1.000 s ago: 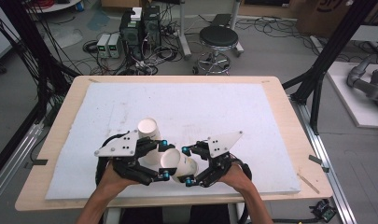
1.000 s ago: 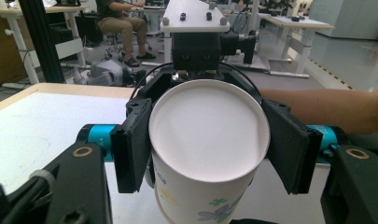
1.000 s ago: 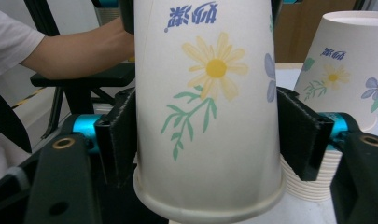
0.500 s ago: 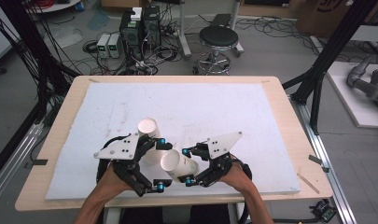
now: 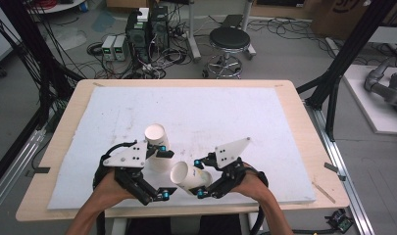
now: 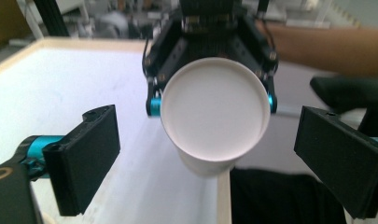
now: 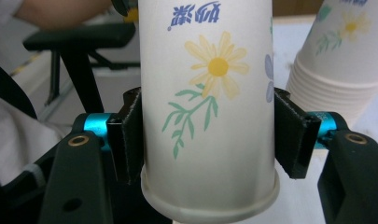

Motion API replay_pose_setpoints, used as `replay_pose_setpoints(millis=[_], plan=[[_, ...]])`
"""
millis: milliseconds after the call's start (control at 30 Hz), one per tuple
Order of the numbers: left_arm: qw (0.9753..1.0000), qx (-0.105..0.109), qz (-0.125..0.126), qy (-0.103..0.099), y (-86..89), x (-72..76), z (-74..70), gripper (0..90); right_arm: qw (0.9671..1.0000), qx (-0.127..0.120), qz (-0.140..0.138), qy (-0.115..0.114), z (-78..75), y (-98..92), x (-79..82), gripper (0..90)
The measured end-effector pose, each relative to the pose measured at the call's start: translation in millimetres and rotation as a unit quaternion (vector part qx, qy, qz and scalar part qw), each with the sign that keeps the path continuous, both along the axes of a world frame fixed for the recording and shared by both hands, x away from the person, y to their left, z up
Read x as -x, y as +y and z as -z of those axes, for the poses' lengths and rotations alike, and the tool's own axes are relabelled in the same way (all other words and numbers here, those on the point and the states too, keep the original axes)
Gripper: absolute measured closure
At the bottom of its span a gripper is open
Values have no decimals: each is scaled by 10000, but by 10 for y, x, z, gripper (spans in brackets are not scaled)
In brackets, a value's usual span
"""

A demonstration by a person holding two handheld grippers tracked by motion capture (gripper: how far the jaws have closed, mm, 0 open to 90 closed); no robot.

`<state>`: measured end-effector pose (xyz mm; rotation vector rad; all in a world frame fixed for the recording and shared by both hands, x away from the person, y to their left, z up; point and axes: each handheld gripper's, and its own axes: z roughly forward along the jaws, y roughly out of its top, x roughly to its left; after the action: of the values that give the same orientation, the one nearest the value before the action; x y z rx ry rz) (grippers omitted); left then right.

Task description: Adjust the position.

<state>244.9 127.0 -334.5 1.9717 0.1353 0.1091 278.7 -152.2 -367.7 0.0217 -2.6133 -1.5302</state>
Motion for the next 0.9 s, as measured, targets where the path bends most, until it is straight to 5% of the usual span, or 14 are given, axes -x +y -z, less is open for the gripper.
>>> replay_pose_setpoints(millis=[133, 167, 267, 300, 333, 367, 400, 433, 467, 600, 633, 733, 833, 900], plan=[[9988, -497, 8, 6, -18, 8, -24, 93, 9987, 502, 29, -61, -55, 38, 13, 364], [9968, -800, -20, 20, -34, 13, -34, 93, 9959, 891, 62, -105, -96, 72, 23, 364], [9942, -1070, -67, 6, -43, 6, -38, 93, 9922, 1237, 57, -136, -145, 98, 29, 364], [9934, -1146, -64, 57, -46, -3, -38, 94, 9880, 1534, 100, -145, -193, 121, 27, 364], [9922, -1245, -84, 63, -45, -14, -38, 94, 9880, 1534, 100, -145, -193, 121, 27, 364], [9912, -1317, -129, 61, -48, -20, -36, 95, 9823, 1861, 108, -165, -239, 140, 21, 364], [9899, -1408, -159, 70, -50, -29, -36, 95, 9823, 1861, 108, -165, -239, 140, 21, 364], [9871, -1580, -219, 153, -59, -45, -24, 96, 9754, 2193, 94, -184, -298, 157, 19, 364], [9871, -1580, -219, 153, -59, -45, -24, 96, 9728, 2308, 95, -180, -323, 160, 20, 364], [9792, -1995, -289, 226, -90, -71, 4, 96, 9651, 2607, 38, -236, -399, 190, 9, 364], [9784, -2032, -285, 267, -103, -81, 14, 96, 9588, 2829, 67, -247, -451, 206, 9, 364], [9779, -2050, -285, 312, -117, -90, 19, 96, 9515, 3064, 57, -272, -503, 233, 3, 364], [9777, -2063, -226, 321, -166, -112, 25, 96, 9451, 3253, 32, -295, -530, 263, 3, 364], [9778, -2061, -195, 322, -192, -117, 27, 96, 9442, 3280, 40, -300, -533, 271, 5, 364]])
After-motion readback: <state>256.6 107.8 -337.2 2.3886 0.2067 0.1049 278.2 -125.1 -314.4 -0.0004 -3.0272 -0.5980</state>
